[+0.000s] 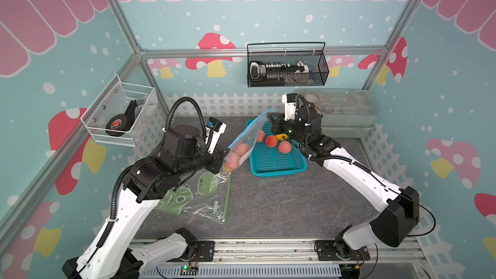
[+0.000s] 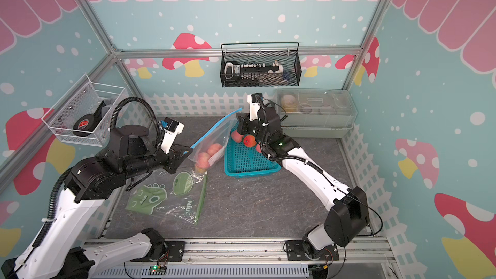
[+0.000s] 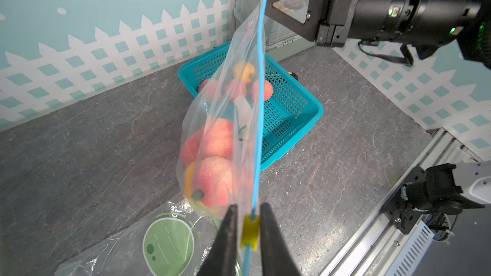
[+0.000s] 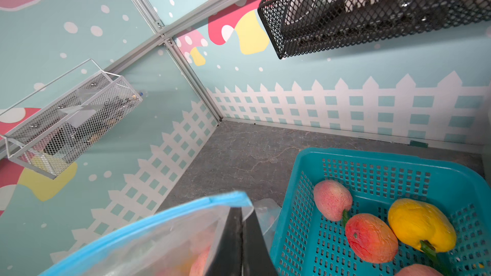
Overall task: Place the peach in a zip-top bag and seal the zipper
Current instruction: Zip the zipper on the zipper food storage bag, then place the zipper food storage bag at the center of the board.
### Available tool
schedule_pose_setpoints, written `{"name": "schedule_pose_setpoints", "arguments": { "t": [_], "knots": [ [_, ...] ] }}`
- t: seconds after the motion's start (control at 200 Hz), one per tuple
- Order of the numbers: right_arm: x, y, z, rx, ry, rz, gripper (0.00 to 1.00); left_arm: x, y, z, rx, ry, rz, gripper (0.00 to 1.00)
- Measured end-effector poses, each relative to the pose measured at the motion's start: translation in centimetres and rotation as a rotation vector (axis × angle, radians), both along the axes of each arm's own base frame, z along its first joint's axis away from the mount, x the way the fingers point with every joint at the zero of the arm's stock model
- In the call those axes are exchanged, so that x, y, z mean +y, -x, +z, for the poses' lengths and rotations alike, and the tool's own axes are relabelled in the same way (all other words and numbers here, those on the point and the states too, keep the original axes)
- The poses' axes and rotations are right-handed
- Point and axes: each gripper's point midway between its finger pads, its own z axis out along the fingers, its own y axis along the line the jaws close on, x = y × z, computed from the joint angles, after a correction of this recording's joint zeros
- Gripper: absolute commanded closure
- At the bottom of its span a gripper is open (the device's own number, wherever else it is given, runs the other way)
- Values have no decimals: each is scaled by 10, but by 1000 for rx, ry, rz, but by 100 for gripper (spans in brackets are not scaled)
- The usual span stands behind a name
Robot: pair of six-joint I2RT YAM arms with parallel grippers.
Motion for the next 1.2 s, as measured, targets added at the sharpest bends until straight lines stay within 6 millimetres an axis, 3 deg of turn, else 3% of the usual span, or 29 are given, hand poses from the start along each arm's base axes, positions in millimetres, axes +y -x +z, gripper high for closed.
{"name": "schedule_pose_setpoints", "arguments": {
  "t": [0.185, 0.27, 0.45, 0.765, 0.901, 1.026, 1.201],
  "knots": [
    [13, 5, 2, -24, 7, 91, 100, -3, -8, 6, 0, 12, 18, 40],
    [21, 8, -3, -16, 13, 124, 100, -13, -18, 9, 3, 29, 10, 29],
    [33, 12, -12, 0, 20, 161, 100, -38, -37, 4, 33, 74, -25, 14],
    [48, 18, -20, 15, 25, 187, 100, -61, -57, -6, 73, 149, -34, 14],
    [55, 17, -24, 23, 28, 195, 100, -68, -68, -27, 124, 132, -17, 24],
    [59, 15, -26, 28, 29, 196, 100, -71, -75, -46, 166, 109, -2, 44],
    [60, 14, -25, 25, 27, 195, 100, -70, -81, -67, 207, 81, 30, 96]
  ]
}}
